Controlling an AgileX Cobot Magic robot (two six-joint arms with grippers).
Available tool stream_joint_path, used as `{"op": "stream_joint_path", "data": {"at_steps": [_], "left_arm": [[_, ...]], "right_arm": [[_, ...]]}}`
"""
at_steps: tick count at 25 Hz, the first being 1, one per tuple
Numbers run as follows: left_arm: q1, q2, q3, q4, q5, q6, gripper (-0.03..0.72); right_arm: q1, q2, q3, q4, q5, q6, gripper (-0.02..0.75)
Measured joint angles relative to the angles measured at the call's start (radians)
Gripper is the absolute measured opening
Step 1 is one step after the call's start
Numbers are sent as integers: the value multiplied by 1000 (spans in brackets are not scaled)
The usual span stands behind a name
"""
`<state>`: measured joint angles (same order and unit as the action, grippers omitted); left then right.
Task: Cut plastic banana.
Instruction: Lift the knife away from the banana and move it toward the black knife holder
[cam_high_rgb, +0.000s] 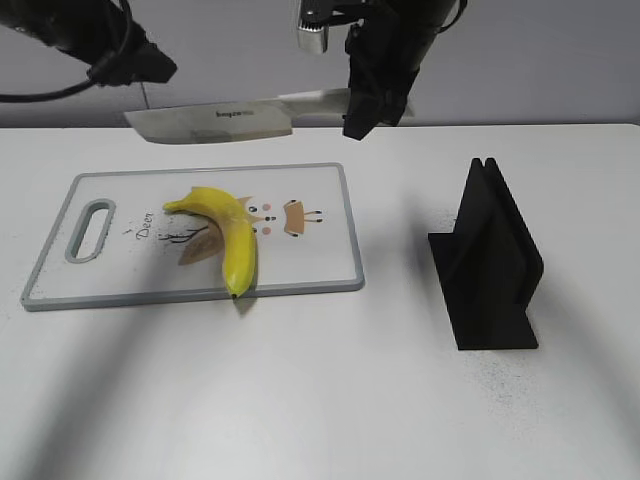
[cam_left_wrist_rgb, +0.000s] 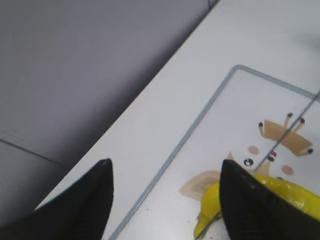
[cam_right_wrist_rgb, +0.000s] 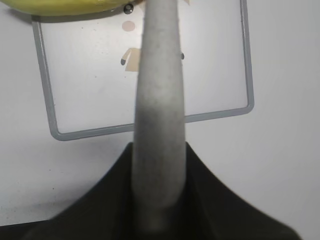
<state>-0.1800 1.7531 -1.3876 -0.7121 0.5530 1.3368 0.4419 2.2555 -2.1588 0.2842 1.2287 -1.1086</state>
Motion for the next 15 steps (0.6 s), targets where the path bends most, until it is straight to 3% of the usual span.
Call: {"op": "stream_joint_path", "data": {"at_steps": [4,9,12,15], "left_arm": [[18,-38,1,35,-37,-173,638],[73,-80,0,298,8,-587,624],[121,-87,-29,450,138,-821,616],[166,-87,-72,570,292,-982,609]], "right_arm": [[-1,0,0,-1,0,26,193],[-1,-1,0,-1,0,240,193],[-1,-27,0,-32,0,390,193],[-1,-66,0,-81,1,527,193]]}}
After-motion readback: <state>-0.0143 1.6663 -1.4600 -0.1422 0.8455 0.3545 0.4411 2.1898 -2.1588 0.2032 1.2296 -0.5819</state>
